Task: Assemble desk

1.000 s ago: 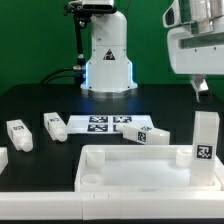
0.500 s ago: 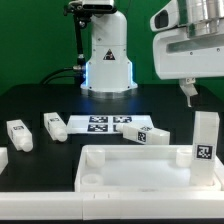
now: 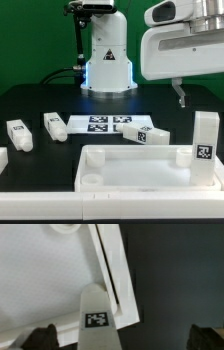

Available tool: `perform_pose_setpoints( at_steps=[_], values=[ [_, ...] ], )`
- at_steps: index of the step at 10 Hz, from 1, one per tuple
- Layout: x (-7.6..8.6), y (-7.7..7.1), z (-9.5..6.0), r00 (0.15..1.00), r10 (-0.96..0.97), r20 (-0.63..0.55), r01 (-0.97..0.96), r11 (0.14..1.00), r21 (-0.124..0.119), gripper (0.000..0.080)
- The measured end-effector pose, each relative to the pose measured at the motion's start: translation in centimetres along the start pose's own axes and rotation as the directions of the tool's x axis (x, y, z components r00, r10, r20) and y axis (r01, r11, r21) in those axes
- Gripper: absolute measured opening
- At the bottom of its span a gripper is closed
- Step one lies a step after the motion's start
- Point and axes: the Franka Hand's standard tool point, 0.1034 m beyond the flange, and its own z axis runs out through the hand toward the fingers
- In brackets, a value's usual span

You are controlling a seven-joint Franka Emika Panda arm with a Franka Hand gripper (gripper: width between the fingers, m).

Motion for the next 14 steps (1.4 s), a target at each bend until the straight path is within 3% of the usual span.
perform_pose_setpoints(
  at_steps=[4, 7, 8, 9, 12, 14],
  values=[
    [0.1, 0.5, 0.0, 0.960, -0.279, 0.003, 0.279, 0.960, -0.019, 0.0649],
    [-2.0, 2.4, 0.6, 0.830, -0.558, 0.026, 0.558, 0.829, -0.039, 0.0649],
    [-2.4, 2.8, 1.0, 0.822, -0.569, -0.012, 0.568, 0.821, -0.064, 0.0649],
    [-2.5, 2.9, 1.1, 0.811, -0.585, -0.008, 0.584, 0.809, -0.067, 0.0649],
    [-3.0, 3.0, 1.4, 0.823, -0.568, 0.009, 0.567, 0.821, -0.063, 0.0649],
    [-5.0, 1.1, 2.3, 0.775, -0.630, 0.043, 0.631, 0.770, -0.095, 0.0649]
  ],
)
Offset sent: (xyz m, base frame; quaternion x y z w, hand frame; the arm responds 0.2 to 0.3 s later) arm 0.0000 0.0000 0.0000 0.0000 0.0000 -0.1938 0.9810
